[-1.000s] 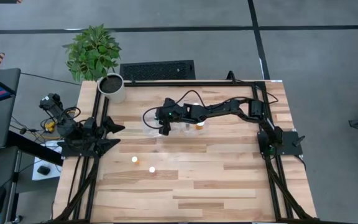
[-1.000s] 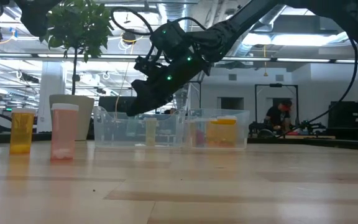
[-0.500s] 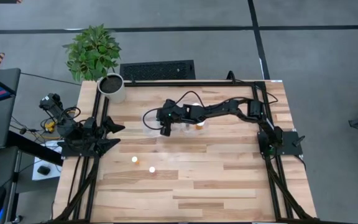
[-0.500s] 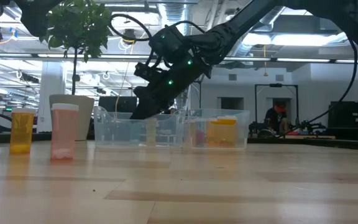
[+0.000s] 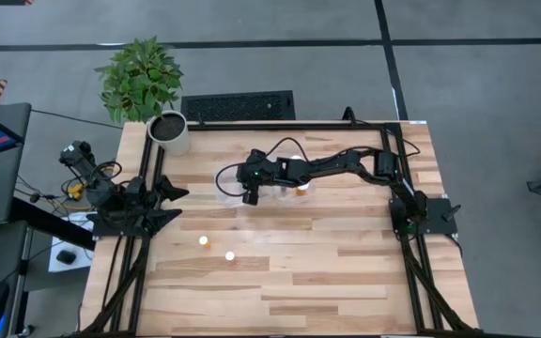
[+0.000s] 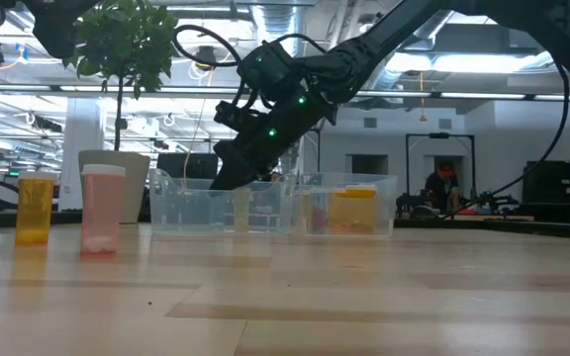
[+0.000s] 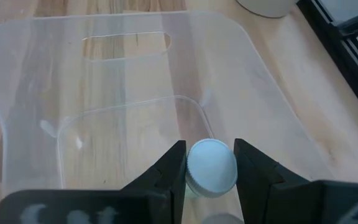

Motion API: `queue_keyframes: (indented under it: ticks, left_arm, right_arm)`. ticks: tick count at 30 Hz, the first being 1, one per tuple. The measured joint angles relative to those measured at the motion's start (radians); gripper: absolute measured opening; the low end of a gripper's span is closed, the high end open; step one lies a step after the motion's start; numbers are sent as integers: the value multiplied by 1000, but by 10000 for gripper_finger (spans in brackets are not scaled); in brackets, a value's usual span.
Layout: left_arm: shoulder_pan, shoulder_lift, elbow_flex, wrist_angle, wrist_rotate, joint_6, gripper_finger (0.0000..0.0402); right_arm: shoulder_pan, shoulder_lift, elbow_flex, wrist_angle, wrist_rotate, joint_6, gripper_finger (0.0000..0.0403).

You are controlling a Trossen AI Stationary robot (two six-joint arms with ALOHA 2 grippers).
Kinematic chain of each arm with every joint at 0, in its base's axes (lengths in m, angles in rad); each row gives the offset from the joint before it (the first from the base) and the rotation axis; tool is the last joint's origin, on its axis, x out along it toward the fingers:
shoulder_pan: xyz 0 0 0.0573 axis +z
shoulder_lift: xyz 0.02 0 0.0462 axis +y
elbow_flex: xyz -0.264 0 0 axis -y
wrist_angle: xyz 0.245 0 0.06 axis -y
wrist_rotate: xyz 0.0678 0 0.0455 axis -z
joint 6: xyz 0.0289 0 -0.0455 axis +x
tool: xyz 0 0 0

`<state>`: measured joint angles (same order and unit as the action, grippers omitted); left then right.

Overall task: Pick and place medicine bottles into bin by pill shape (circle, oval)
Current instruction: Put the green tablet bottle into the left transparent bin, then put the pink tablet bottle into the left transparent bin

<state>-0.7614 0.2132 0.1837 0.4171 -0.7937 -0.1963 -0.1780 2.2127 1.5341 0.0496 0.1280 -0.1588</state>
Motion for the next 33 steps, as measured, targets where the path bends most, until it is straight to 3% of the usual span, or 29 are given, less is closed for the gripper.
queue_keyframes:
  ticks: [12,33]
  left_arm:
    - [0,0,0,0,0,-1,322]
    - [0,0,0,0,0,-1,322]
  right_arm:
    - [0,0,0,-4,4,-7,128]
    - [2,0,0,-6,3,-10,239]
